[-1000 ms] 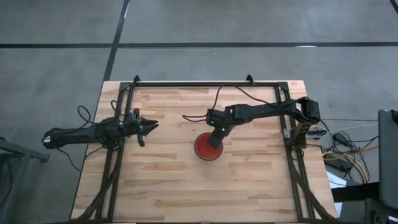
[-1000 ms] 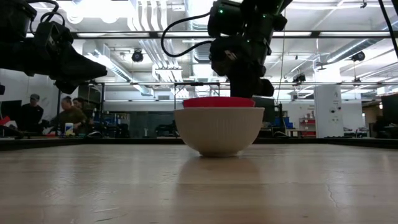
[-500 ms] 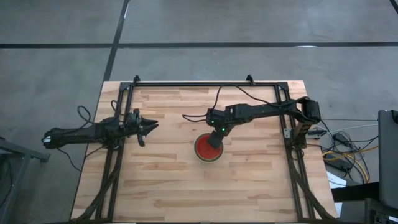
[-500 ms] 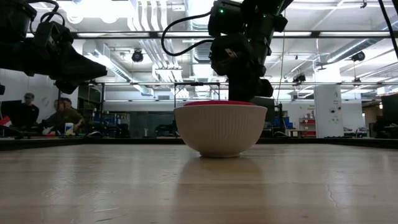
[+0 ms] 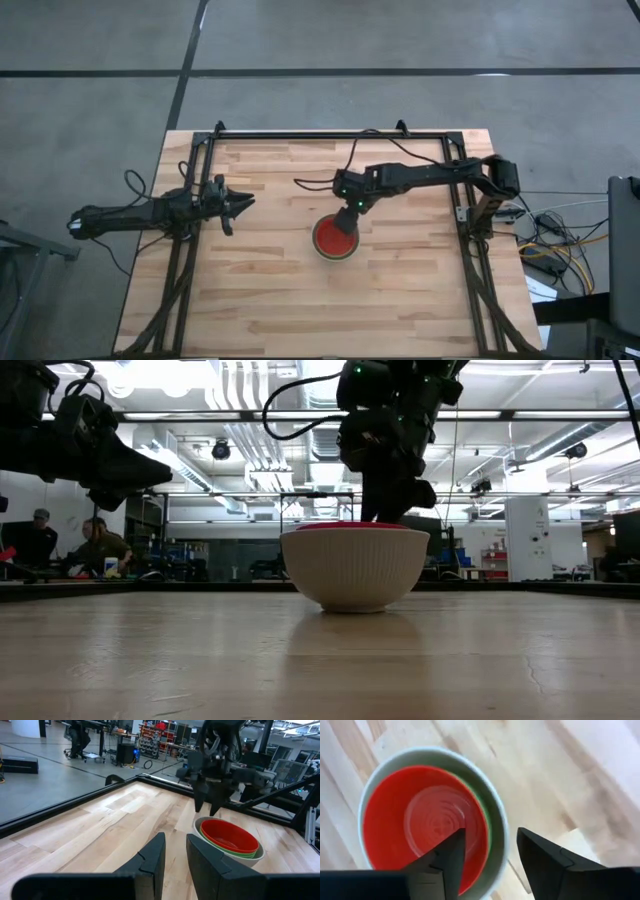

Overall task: Nest bowls inside each other
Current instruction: Return to Home Position

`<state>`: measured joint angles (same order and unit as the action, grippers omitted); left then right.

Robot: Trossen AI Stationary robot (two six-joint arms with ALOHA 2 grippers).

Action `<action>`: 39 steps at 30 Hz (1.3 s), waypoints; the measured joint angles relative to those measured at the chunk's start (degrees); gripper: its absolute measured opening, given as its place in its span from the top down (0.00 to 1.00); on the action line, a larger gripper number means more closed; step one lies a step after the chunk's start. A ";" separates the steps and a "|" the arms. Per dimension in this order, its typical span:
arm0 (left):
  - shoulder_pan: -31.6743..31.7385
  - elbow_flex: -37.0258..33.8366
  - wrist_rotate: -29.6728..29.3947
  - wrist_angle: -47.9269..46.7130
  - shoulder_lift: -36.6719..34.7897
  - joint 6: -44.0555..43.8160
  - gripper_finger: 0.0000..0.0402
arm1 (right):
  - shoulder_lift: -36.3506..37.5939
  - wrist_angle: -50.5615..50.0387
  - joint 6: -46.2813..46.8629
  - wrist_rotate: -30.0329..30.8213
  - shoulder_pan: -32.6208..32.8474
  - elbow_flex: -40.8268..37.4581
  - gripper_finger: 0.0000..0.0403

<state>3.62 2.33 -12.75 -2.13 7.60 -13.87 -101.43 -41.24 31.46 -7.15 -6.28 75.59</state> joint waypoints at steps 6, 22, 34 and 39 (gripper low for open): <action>0.01 0.00 0.00 0.02 -0.01 0.00 0.79 | 4.03 -0.11 0.02 7.10 0.19 0.92 0.56; 0.02 0.00 0.02 0.02 -0.02 0.00 0.79 | 13.96 -0.45 0.96 16.36 2.49 -1.03 0.76; 0.02 0.00 0.02 0.02 -0.01 -0.01 0.79 | 23.58 13.92 -5.64 25.59 12.55 -2.65 0.93; 0.01 0.00 0.02 0.02 -0.01 0.00 0.79 | 28.33 22.68 -6.61 25.47 13.73 -8.64 0.97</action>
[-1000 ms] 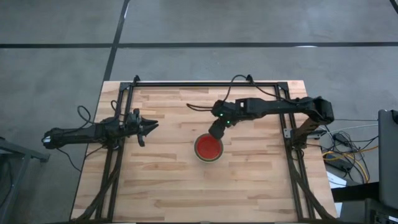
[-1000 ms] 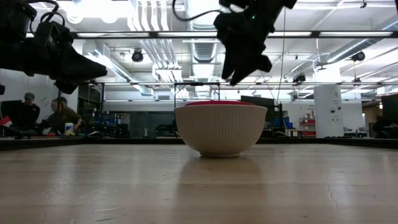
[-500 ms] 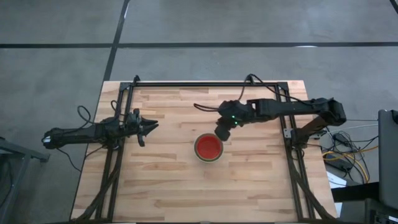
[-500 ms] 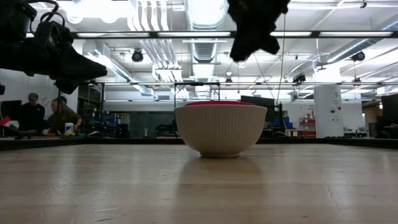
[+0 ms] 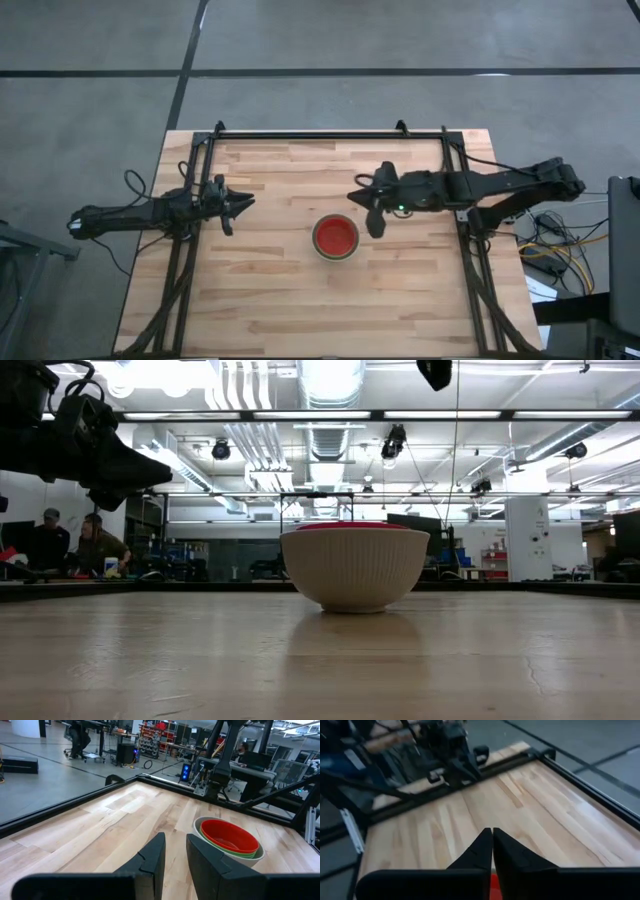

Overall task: Nest bowls inside each other
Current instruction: Return to Home Position

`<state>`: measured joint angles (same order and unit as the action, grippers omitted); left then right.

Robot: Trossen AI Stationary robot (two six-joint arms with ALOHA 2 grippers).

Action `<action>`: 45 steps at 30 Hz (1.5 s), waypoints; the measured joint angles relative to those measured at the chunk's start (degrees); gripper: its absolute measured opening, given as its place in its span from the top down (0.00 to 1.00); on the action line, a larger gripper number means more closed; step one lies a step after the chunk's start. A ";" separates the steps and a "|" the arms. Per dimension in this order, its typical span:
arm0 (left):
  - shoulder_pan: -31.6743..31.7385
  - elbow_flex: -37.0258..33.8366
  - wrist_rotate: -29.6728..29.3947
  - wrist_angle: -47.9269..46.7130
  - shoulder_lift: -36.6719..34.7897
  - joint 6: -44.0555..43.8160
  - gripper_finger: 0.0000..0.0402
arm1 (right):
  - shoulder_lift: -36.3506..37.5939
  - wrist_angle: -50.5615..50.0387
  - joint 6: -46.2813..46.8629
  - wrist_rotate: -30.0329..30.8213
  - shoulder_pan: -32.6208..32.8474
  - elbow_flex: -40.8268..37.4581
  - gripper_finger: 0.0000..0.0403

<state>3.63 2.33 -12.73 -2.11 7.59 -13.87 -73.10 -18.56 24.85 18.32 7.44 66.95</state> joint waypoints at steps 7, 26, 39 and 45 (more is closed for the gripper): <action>-0.01 0.00 -0.02 0.00 -0.01 -0.02 0.79 | 10.17 16.24 0.21 -3.42 0.61 -16.57 0.98; 0.01 0.00 -0.01 0.00 0.01 -0.02 0.79 | 39.19 24.96 0.82 -0.14 2.16 -42.59 0.98; -0.01 0.00 0.00 0.00 0.01 -0.02 0.79 | 54.49 24.99 0.62 -0.15 2.19 -53.10 0.98; -0.01 0.00 0.00 -0.01 0.00 -0.02 0.79 | 60.07 24.98 0.61 -0.16 2.19 -57.05 0.98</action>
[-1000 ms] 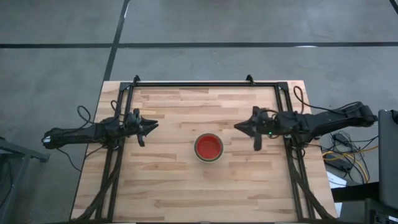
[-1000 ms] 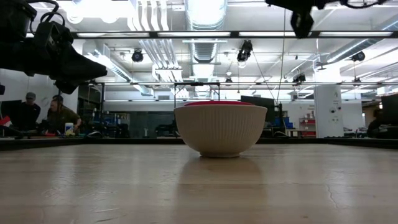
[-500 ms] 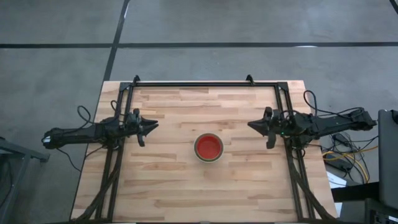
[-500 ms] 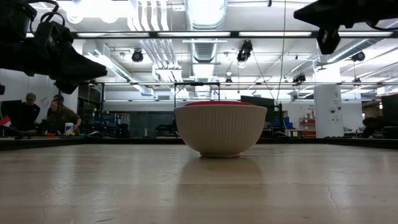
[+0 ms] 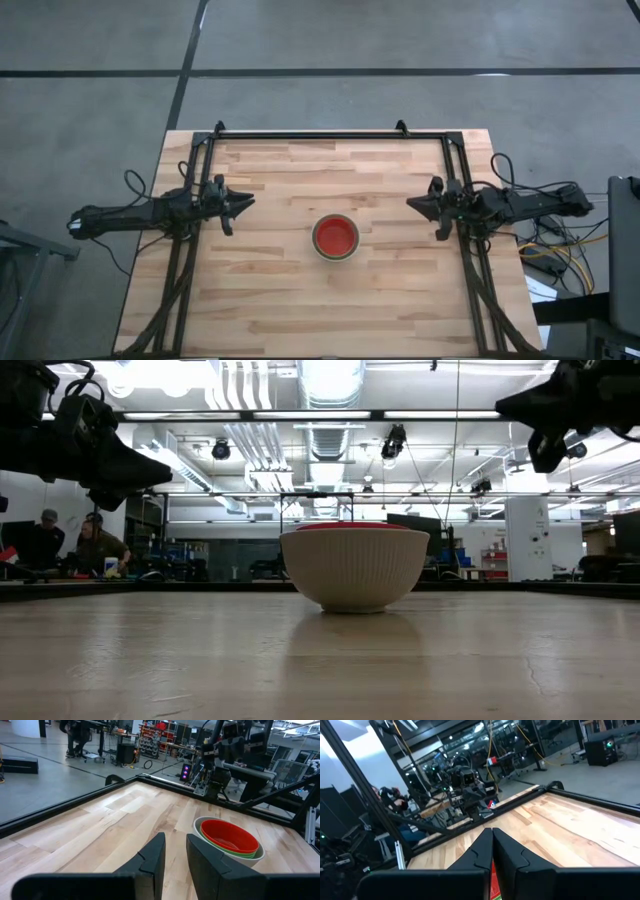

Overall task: Nest bowls inside each other
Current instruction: Return to Home Position

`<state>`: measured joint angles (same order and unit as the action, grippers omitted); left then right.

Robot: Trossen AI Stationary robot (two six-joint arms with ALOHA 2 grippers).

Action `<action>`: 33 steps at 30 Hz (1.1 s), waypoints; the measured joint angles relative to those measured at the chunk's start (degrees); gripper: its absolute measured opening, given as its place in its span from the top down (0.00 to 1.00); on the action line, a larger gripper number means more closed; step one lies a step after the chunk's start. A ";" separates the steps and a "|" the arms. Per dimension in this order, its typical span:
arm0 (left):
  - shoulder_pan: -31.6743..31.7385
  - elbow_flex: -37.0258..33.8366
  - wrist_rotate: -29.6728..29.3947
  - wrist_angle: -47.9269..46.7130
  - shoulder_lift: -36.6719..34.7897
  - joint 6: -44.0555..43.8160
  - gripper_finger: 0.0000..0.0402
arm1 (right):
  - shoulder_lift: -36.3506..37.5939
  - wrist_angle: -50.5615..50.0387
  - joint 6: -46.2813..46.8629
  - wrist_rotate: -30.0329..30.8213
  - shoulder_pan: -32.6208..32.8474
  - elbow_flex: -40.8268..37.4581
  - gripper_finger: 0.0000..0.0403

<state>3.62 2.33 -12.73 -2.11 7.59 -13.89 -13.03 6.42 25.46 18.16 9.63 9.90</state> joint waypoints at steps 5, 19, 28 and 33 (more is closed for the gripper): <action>0.00 0.00 -0.01 -0.02 -0.02 0.01 0.79 | 3.74 -0.05 0.02 0.00 0.00 -2.42 0.98; 0.01 0.00 0.00 -0.02 -0.02 0.02 0.79 | 11.47 -0.02 0.14 0.00 0.00 -8.71 0.98; 0.02 0.00 -0.01 -0.01 0.00 0.01 0.79 | 12.86 -0.36 -0.61 0.00 -0.02 -9.41 0.98; 0.02 0.00 0.00 -0.01 -0.01 0.02 0.79 | 12.61 -3.27 0.10 -0.13 -0.02 -9.39 0.98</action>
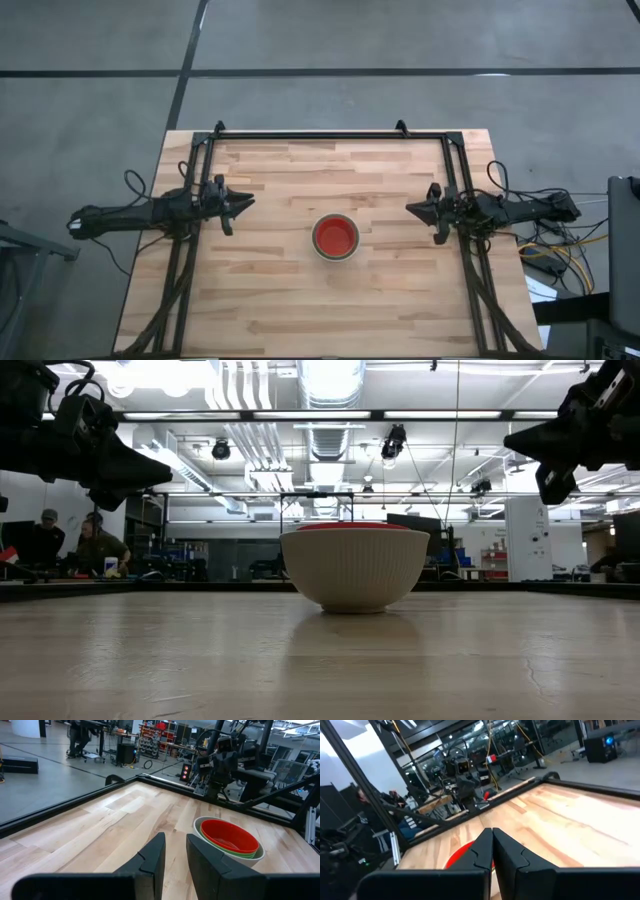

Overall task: Nest bowls inside each other
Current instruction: Return to Home Position

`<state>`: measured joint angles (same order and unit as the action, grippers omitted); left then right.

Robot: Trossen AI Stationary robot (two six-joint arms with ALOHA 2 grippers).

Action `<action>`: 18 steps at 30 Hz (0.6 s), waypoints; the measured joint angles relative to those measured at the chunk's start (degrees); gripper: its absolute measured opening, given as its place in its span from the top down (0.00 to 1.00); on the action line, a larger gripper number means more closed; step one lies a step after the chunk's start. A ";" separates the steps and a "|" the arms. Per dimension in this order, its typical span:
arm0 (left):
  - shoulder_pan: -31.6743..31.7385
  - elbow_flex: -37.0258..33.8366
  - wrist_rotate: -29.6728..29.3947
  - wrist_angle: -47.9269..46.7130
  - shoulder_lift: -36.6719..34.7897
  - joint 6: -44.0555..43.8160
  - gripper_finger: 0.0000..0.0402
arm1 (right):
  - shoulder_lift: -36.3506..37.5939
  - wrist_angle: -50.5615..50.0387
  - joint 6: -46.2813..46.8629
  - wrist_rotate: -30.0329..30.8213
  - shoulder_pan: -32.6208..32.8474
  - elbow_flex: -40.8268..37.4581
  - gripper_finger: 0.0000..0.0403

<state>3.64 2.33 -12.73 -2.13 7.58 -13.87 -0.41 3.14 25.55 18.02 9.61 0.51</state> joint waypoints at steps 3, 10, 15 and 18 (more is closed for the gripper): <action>-0.02 0.00 -0.01 0.01 0.02 -0.01 0.79 | -0.96 0.03 0.86 -0.03 0.00 0.00 0.98; 0.00 0.00 0.00 0.02 0.01 -0.01 0.79 | -2.72 0.02 0.82 -0.03 0.00 0.00 0.98; -0.01 0.00 0.00 0.02 0.00 -0.01 0.79 | -3.09 0.02 0.82 -0.03 0.00 0.00 0.98; 0.00 0.00 0.00 0.02 0.00 -0.02 0.79 | -3.09 0.02 0.82 -0.03 0.00 0.00 0.98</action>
<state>3.64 2.33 -12.73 -2.11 7.57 -13.89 -3.50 3.16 26.37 18.00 9.61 0.51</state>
